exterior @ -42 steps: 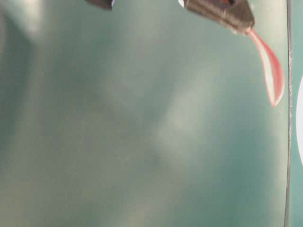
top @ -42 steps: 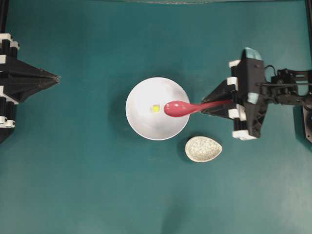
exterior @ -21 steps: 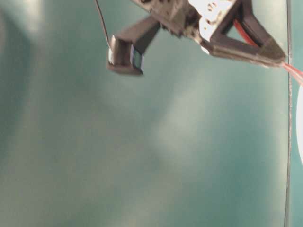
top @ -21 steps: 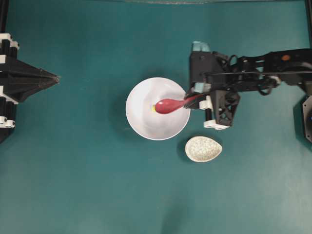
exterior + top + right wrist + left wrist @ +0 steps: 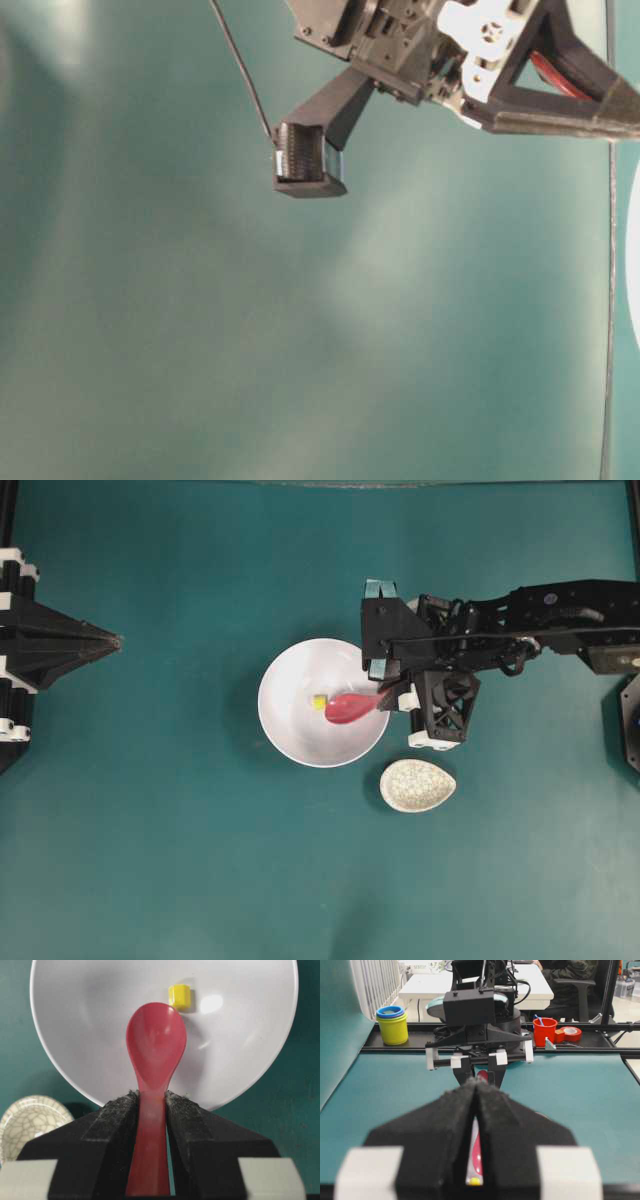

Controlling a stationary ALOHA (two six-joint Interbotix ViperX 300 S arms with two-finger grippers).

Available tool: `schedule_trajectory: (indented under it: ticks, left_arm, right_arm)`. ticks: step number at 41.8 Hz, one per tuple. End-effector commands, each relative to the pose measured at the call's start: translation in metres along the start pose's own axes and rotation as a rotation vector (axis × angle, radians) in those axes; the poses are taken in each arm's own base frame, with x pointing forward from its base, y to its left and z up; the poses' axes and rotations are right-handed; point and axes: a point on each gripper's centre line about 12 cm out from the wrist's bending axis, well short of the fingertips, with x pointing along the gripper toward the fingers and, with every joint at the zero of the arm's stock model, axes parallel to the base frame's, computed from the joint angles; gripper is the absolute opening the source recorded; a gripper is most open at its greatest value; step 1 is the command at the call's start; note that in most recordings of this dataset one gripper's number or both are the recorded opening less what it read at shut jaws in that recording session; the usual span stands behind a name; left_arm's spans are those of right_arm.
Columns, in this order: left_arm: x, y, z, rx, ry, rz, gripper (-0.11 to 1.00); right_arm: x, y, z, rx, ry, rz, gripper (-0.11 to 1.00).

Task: Scoop the yellow hexagonal prism block from the bowl with a spoon using the right arm.
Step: 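Push the spoon bowl under the yellow hexagonal block and scoop it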

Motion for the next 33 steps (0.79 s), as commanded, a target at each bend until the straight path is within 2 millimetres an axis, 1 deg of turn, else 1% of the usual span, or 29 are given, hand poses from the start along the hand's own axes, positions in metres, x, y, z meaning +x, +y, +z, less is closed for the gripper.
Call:
schedule_trajectory:
  ticks: [1,10,14,23,33]
  left_arm:
    - [0.003,0.0,0.01,0.005,-0.025,0.0,0.0]
    - [0.003,0.0,0.01,0.005,-0.025,0.0,0.0]
    - [0.003,0.0,0.01,0.005,-0.025,0.0,0.0]
    - [0.003,0.0,0.009,0.005,-0.017,0.0,0.0]
    - [0.003,0.001,0.008,0.005,-0.012,0.001,0.0]
  right_arm:
    - [-0.005,-0.001,0.009,0.0,-0.03,-0.004,0.25]
    - [0.004,-0.002,0.006,0.003,-0.012,-0.006,0.25]
    - [0.006,-0.004,0.008,0.003,-0.026,-0.012,0.25]
    - [0.014,-0.007,0.014,0.003,-0.07,-0.03,0.25]
    - [0.015,-0.01,0.026,-0.006,-0.132,-0.048,0.25]
